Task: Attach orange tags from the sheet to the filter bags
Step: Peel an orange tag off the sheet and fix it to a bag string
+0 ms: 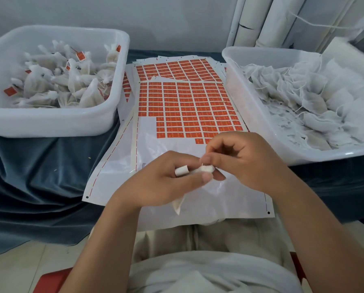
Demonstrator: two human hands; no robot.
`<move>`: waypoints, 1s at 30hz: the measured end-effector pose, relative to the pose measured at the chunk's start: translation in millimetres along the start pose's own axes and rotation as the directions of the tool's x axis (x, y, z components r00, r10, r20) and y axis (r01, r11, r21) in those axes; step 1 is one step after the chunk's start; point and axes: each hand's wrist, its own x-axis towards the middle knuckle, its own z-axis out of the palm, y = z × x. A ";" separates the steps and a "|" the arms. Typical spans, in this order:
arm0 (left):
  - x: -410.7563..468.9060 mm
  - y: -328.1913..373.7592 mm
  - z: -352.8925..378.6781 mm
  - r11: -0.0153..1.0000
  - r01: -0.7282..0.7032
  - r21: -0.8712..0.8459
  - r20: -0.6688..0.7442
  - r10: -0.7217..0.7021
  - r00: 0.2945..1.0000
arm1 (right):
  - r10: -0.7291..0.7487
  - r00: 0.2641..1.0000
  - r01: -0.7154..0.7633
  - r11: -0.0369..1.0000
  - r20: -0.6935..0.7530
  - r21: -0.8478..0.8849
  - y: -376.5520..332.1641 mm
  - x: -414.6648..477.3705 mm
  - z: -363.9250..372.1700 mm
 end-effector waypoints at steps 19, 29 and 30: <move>-5.6 -5.3 -10.4 0.961 0.029 -0.274 0.002 -0.029 1.000 | -0.385 0.914 0.389 0.736 0.130 -0.555 -26.9 -14.9 -13.7; 3.0 -10.5 1.8 0.812 0.000 -0.584 -0.049 -0.036 0.998 | -0.092 0.996 0.093 0.993 -0.021 0.076 -14.7 -8.6 2.4; 4.4 -9.3 4.1 0.791 -0.001 -0.611 -0.054 -0.040 0.998 | -0.014 0.999 0.008 0.977 0.030 0.212 -11.1 -6.5 3.5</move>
